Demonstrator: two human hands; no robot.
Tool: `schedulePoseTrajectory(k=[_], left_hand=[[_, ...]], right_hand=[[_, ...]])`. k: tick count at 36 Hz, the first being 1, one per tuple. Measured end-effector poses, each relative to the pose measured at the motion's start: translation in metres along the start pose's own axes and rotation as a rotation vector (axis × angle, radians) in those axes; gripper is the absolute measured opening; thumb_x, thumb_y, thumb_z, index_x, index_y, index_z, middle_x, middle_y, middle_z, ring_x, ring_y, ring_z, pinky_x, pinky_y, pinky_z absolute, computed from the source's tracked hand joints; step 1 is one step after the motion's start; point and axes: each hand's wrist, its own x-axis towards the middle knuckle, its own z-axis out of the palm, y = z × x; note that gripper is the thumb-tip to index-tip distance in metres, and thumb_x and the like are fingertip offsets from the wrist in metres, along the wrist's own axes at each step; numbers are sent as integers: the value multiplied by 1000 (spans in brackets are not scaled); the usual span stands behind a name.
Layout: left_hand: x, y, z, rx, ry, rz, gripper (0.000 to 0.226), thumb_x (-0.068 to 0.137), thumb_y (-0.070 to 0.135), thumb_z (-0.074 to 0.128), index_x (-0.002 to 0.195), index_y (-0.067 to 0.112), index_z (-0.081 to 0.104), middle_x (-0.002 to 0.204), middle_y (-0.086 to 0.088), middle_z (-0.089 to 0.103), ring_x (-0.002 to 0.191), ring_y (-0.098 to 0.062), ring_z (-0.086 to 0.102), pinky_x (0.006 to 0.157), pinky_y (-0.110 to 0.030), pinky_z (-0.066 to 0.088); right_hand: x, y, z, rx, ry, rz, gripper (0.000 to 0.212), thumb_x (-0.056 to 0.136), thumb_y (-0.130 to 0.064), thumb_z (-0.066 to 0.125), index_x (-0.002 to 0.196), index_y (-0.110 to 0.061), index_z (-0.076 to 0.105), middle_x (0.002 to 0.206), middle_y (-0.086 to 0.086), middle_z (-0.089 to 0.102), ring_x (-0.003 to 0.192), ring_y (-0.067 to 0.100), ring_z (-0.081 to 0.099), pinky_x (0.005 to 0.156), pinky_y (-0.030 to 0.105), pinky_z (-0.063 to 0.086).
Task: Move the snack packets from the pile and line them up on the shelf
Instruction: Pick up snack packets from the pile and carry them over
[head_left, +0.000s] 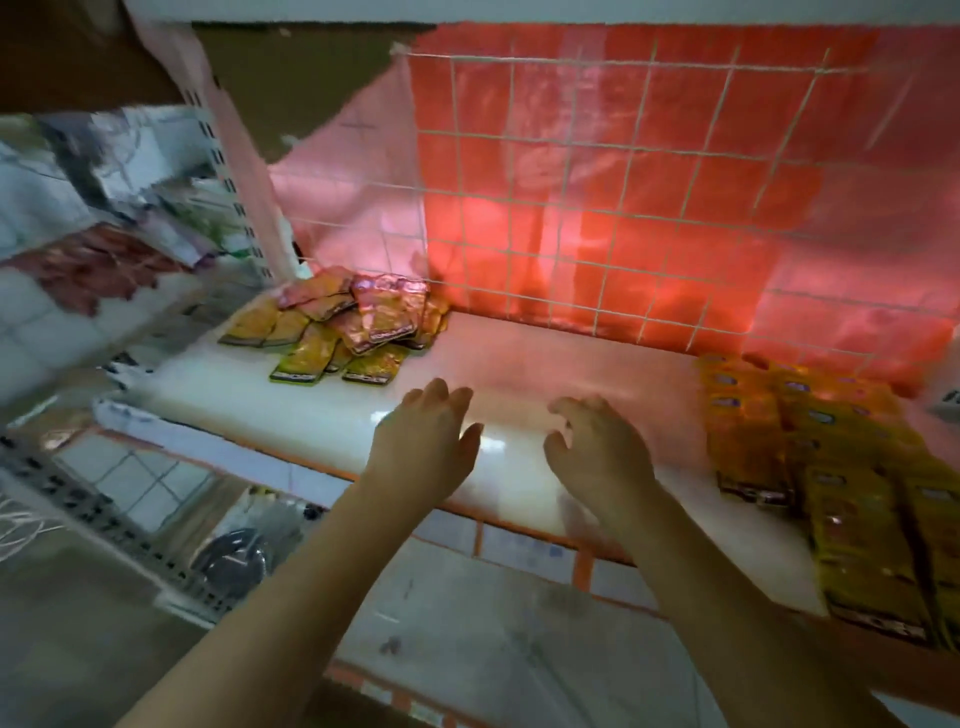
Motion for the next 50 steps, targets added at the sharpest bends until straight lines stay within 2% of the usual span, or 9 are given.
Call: schedulePoseTrajectory(k=[7,13,21,29,35,40,43,46,50], left_hand=[[21,-123,0,7,-15,-173,38,96,34,45,129,17,48,127,-5,50,118,-23,46,88,-34,43],[51,-197,12,-47,-17,-239,28,92,28,51,114,12,55,114,-11,54,109,-28,50,85,-36,43],[73,-223,40,-52,-18,-77,38,80,29,49,90,-2,69,91,-25,64,60,-40,60,52,-38,49],[60,-219,33,-387,-43,-88,22,77,21,74,89,4,71,143,-13,37,108,-29,50,90,-27,40],[46,-211,27,-667,-140,-200,84,57,12,89,126,12,41,115,-11,45,92,-21,55,75,-22,42],[50,-202,15,-762,-128,-287,111,62,3,85,147,11,14,127,-13,50,120,-30,47,84,-27,38],[50,-196,9,-1059,-172,-478,91,60,-9,79,138,11,36,110,-6,60,103,-27,58,79,-25,48],[50,-199,8,-1359,-185,-586,45,55,-4,72,99,3,63,89,-19,69,85,-37,66,76,-46,57],[48,-195,-1,-1528,-104,-596,20,78,-14,55,84,4,62,62,-6,67,50,-12,64,42,-16,45]], right_hand=[[49,-87,62,276,-131,-38,26,84,-25,62,109,-18,67,110,8,61,97,21,59,76,23,44],[112,-141,114,82,104,149,34,91,-31,44,113,-11,60,114,9,50,105,27,46,89,35,39],[145,-153,135,-97,92,251,62,88,-56,49,129,-9,45,131,12,39,120,31,37,96,38,33],[134,-145,123,2,-8,292,63,80,-43,67,131,-16,41,123,14,45,119,32,40,97,38,36],[128,-140,113,64,-183,428,69,70,-32,80,123,-13,40,120,11,51,112,31,51,96,41,44],[129,-143,108,112,-238,442,55,72,-22,79,115,-11,46,117,9,56,107,28,56,93,37,47],[130,-138,100,292,-247,441,46,67,-11,80,104,-12,52,109,9,62,100,28,61,87,38,51],[128,-133,86,553,-273,471,45,62,-6,77,103,-4,57,96,13,67,82,28,65,70,34,54],[125,-123,69,758,-237,428,58,46,-15,71,102,-1,61,84,15,64,75,26,59,66,36,41]])
